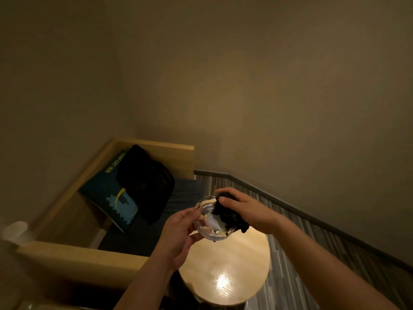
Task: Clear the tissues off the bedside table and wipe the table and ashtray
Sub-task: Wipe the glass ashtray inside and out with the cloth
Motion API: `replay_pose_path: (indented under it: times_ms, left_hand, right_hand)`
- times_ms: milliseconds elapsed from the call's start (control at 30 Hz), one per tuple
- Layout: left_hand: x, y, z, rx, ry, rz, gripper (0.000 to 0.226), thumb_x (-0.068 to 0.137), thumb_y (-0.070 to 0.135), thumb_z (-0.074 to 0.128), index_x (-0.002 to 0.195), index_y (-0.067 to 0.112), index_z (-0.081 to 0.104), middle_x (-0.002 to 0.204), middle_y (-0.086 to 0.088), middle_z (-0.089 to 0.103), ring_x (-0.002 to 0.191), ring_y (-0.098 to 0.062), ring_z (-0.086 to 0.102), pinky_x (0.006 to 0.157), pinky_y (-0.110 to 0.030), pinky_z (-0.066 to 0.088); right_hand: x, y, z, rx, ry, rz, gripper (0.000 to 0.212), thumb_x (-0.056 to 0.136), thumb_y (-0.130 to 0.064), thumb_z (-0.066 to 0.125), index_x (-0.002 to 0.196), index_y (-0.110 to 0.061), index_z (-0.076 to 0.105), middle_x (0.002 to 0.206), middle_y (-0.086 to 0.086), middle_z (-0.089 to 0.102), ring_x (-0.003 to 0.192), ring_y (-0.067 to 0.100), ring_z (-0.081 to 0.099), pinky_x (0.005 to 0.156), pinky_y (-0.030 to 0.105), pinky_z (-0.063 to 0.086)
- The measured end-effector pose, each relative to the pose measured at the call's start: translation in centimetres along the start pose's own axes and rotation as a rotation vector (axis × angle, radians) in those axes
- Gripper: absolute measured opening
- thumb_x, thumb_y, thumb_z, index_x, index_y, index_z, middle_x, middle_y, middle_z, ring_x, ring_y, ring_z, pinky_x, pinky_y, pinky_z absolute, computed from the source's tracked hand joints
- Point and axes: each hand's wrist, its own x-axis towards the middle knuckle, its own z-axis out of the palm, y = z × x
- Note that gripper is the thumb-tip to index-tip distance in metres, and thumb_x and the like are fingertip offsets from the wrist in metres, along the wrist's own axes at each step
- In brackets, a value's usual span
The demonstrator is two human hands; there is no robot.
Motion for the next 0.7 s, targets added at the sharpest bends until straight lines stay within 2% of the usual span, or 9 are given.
replay_pose_path:
  times_ms: [67, 133, 200, 333, 433, 567, 633, 700]
  left_hand:
    - [0.2, 0.0, -0.1, -0.026, 0.037, 0.002, 0.018, 0.098, 0.011, 0.062, 0.087, 0.002, 0.073, 0.1, -0.016, 0.076, 0.092, -0.027, 0.072, 0.083, -0.046, 0.058]
    - [0.3, -0.2, 0.1, -0.015, 0.073, 0.004, 0.019, 0.1, 0.012, 0.062, 0.098, -0.001, 0.075, 0.106, -0.016, 0.078, 0.099, -0.03, 0.073, 0.088, -0.048, 0.059]
    - [0.4, -0.5, 0.2, 0.013, 0.112, 0.018, 0.019, 0.101, 0.012, 0.061, 0.104, 0.001, 0.076, 0.108, -0.016, 0.078, 0.103, -0.031, 0.073, 0.086, -0.045, 0.06]
    - [0.5, -1.0, 0.9, 0.006, 0.216, 0.023, 0.021, 0.103, 0.013, 0.059, 0.103, 0.006, 0.078, 0.102, -0.015, 0.079, 0.099, -0.03, 0.074, 0.079, -0.041, 0.06]
    - [0.2, -1.4, 1.5, 0.017, 0.314, 0.024, 0.02, 0.103, 0.014, 0.058, 0.104, 0.009, 0.077, 0.095, -0.013, 0.08, 0.093, -0.029, 0.075, 0.08, -0.043, 0.062]
    - [-0.6, -1.5, 2.7, 0.043, 0.416, 0.057, 0.02, 0.103, 0.013, 0.059, 0.093, 0.019, 0.075, 0.091, -0.007, 0.078, 0.09, -0.024, 0.074, 0.086, -0.044, 0.062]
    - [-0.9, -1.4, 3.4, 0.026, 0.456, 0.09, 0.023, 0.103, 0.013, 0.058, 0.089, 0.023, 0.073, 0.087, -0.003, 0.076, 0.087, -0.021, 0.073, 0.082, -0.04, 0.06]
    - [-1.2, -1.8, 3.9, 0.036, 0.472, 0.113, 0.018, 0.104, 0.015, 0.057, 0.099, 0.018, 0.074, 0.091, -0.003, 0.076, 0.088, -0.019, 0.074, 0.08, -0.036, 0.061]
  right_hand:
    - [0.2, -0.1, 0.4, 0.02, 0.053, -0.02, 0.028, 0.102, -0.043, 0.056, 0.128, -0.034, 0.059, 0.122, 0.003, 0.064, 0.11, 0.022, 0.067, 0.092, 0.039, 0.061]
    - [0.3, -0.1, 1.0, 0.052, 0.108, -0.04, 0.026, 0.103, -0.042, 0.053, 0.125, -0.029, 0.059, 0.118, 0.004, 0.067, 0.107, 0.022, 0.068, 0.092, 0.039, 0.061]
    - [0.3, 0.2, 1.7, 0.06, 0.176, -0.041, 0.027, 0.104, -0.043, 0.051, 0.124, -0.027, 0.058, 0.117, 0.005, 0.067, 0.106, 0.023, 0.068, 0.092, 0.043, 0.061]
    - [0.2, 1.0, 3.2, 0.115, 0.323, -0.03, 0.028, 0.103, -0.049, 0.049, 0.119, -0.028, 0.057, 0.115, 0.006, 0.066, 0.106, 0.027, 0.066, 0.089, 0.05, 0.062]
    - [-0.2, 1.5, 4.4, 0.167, 0.424, -0.026, 0.027, 0.104, -0.047, 0.046, 0.121, -0.029, 0.055, 0.114, 0.002, 0.065, 0.104, 0.022, 0.065, 0.08, 0.04, 0.064]
    - [-0.9, 2.3, 6.0, 0.236, 0.52, -0.052, 0.019, 0.105, -0.044, 0.046, 0.117, -0.031, 0.056, 0.11, -0.004, 0.065, 0.101, 0.021, 0.068, 0.073, 0.042, 0.066]
    - [-1.1, 2.8, 7.1, 0.269, 0.564, -0.053, 0.02, 0.106, -0.043, 0.044, 0.12, -0.033, 0.053, 0.112, -0.006, 0.064, 0.102, 0.019, 0.067, 0.069, 0.032, 0.065]
    - [-1.2, 3.2, 7.9, 0.315, 0.597, -0.056, 0.022, 0.107, -0.043, 0.043, 0.125, -0.033, 0.051, 0.116, -0.008, 0.063, 0.105, 0.015, 0.065, 0.071, 0.026, 0.062]
